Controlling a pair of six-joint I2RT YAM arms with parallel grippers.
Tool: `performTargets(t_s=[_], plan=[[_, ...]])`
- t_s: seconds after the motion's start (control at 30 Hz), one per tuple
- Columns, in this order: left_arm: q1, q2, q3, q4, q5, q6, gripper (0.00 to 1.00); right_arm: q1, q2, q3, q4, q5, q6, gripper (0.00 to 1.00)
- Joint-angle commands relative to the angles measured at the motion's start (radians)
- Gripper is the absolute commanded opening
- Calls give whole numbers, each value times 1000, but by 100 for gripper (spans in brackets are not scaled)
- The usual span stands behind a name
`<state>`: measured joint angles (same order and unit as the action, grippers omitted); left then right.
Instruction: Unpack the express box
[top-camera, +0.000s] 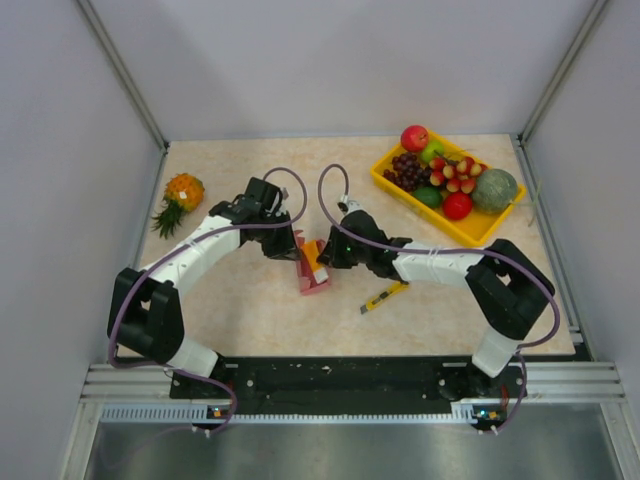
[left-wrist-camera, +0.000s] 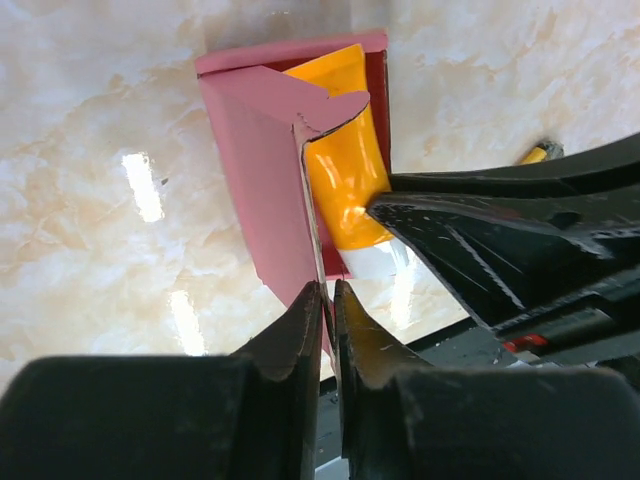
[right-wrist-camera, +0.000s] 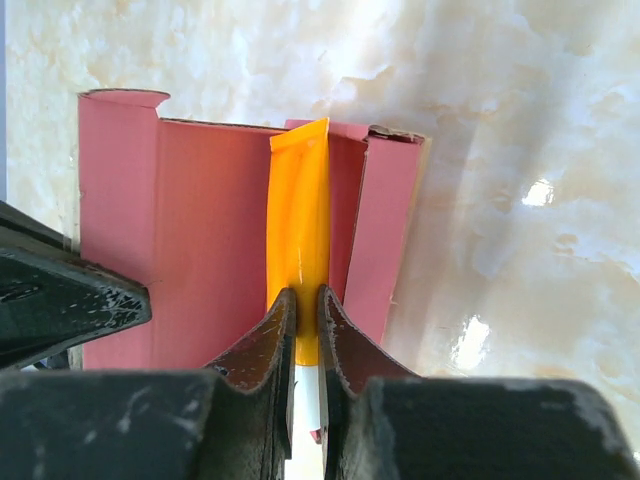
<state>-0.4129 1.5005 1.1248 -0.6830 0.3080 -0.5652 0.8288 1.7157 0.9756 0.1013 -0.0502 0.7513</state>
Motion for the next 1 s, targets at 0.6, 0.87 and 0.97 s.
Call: performTargets(t_s=[0.6,0.87,0.97], plan=[[5,27,113,-99,-130,33,12,-56,-221,-78,-90,125,11,0],[6,35,145,-113,-156,41,21,-125,-223,-140,-100,144,0,0],[9,47,158,-110,-155,44,24,-148,-180,-134,-95,141,-21,0]])
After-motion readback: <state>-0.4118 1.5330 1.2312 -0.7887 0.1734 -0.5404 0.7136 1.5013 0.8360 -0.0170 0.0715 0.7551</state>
